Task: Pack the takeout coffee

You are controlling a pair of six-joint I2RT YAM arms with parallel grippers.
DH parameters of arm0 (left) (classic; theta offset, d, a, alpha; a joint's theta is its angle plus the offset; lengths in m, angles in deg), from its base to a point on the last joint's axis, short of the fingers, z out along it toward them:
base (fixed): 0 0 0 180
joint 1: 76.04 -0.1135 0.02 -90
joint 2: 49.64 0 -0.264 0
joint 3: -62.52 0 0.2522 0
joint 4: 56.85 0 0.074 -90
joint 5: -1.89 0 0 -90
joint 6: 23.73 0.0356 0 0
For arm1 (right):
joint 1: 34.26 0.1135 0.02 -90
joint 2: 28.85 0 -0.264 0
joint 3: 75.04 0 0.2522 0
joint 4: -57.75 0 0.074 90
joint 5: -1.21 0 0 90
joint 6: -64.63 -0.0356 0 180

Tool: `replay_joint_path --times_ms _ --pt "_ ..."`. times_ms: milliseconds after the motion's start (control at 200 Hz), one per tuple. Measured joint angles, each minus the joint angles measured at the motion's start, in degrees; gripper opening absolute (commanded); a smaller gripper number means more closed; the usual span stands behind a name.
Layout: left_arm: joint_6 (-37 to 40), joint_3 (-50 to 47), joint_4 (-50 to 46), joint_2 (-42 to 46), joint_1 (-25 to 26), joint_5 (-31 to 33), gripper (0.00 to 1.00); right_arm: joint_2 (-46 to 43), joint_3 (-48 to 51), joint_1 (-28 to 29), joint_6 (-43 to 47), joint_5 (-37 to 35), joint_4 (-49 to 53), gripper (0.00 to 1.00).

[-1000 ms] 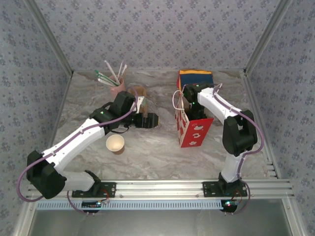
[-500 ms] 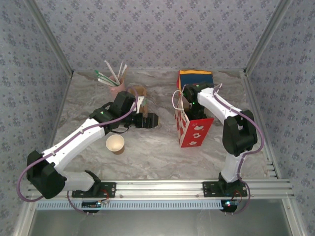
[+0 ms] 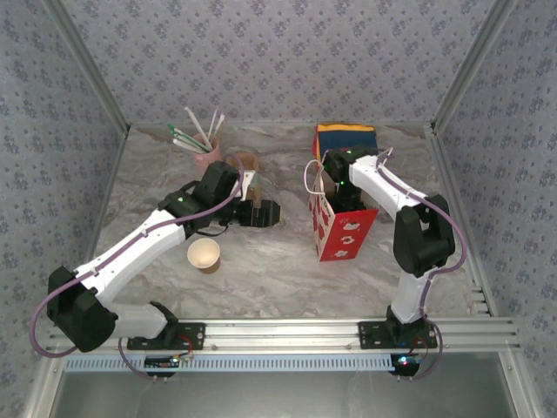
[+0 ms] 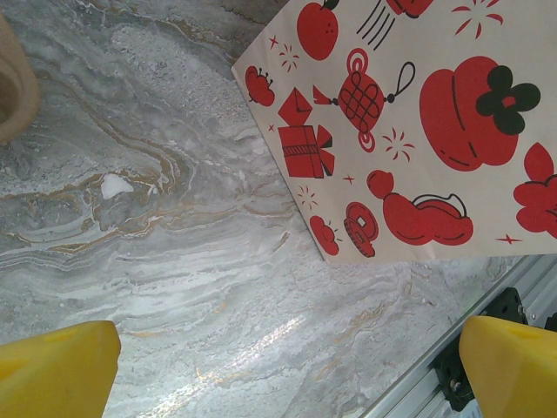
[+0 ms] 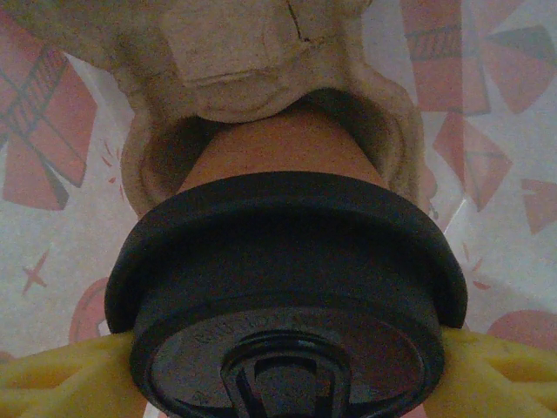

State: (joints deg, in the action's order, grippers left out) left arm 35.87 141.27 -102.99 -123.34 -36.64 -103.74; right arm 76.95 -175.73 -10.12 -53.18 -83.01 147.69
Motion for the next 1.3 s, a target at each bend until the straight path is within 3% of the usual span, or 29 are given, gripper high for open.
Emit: replay_joint_path --times_ms 1299 --pt "0.6 0.0 0.0 -0.7 0.0 0.0 1.00 -0.5 0.4 0.4 -1.0 -0.4 -0.4 0.81"
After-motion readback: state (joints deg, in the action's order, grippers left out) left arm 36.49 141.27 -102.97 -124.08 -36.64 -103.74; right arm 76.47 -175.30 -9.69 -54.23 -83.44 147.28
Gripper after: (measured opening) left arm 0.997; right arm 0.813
